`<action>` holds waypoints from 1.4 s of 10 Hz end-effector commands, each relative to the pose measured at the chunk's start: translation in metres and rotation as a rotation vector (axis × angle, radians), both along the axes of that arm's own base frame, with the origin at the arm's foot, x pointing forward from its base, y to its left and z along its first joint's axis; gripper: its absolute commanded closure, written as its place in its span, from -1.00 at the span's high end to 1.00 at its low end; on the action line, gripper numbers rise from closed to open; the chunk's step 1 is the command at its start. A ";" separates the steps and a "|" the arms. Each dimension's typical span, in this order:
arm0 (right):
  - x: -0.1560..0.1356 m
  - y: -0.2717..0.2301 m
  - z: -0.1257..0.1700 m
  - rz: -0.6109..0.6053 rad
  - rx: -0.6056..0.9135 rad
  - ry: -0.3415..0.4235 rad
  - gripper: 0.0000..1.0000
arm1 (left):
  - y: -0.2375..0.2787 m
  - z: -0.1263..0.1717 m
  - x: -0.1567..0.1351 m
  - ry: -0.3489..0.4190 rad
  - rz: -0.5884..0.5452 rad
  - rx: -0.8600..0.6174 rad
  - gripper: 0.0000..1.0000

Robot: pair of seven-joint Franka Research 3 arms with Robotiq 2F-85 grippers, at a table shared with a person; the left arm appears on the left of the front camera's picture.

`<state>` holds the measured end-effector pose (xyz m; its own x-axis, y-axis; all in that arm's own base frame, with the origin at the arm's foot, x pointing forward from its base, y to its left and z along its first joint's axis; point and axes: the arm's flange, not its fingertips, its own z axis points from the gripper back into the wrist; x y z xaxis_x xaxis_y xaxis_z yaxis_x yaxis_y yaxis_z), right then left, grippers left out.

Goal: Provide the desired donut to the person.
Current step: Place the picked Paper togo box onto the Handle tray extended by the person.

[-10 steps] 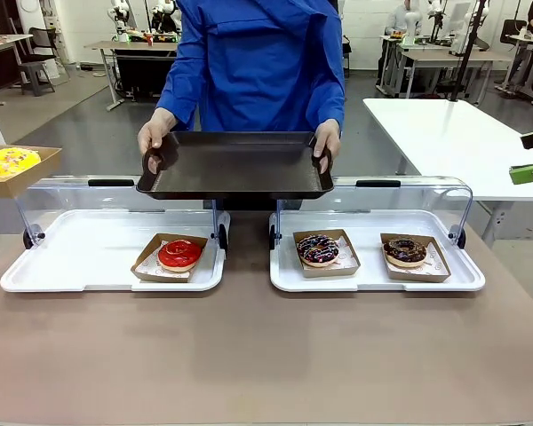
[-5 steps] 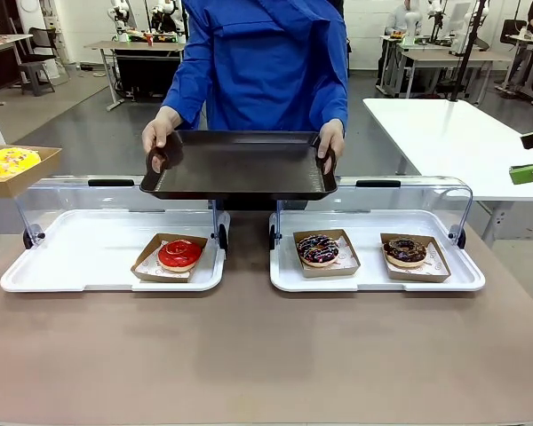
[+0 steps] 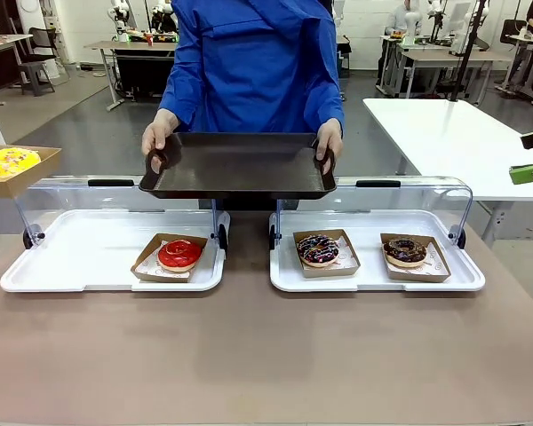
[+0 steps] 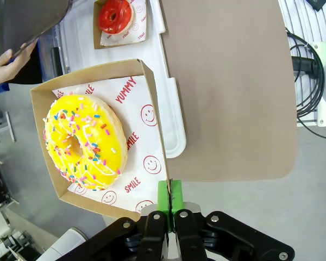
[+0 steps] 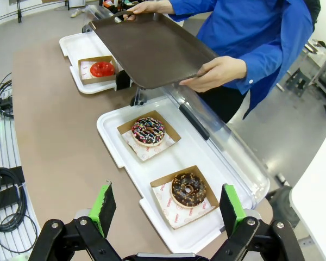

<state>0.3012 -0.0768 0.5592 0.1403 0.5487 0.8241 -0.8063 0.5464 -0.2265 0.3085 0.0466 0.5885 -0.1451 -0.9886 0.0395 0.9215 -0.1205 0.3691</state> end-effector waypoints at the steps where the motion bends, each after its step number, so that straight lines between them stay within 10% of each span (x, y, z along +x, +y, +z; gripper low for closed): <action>1: 0.001 0.001 -0.001 0.007 0.009 0.002 1.00 | -0.033 0.027 0.018 -0.026 -0.024 -0.025 -0.97; 6: 0.001 0.001 -0.001 0.007 0.009 0.002 1.00 | -0.190 0.066 0.110 0.005 -0.059 -0.082 -0.97; 14: 0.001 0.001 -0.001 0.007 0.009 0.002 1.00 | -0.280 -0.043 0.192 -0.001 0.000 -0.054 -0.97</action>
<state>0.3011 -0.0765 0.5594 0.1400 0.5497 0.8235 -0.8063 0.5460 -0.2273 0.5024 -0.2348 0.5477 -0.1651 -0.9802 0.1095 0.9272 -0.1163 0.3562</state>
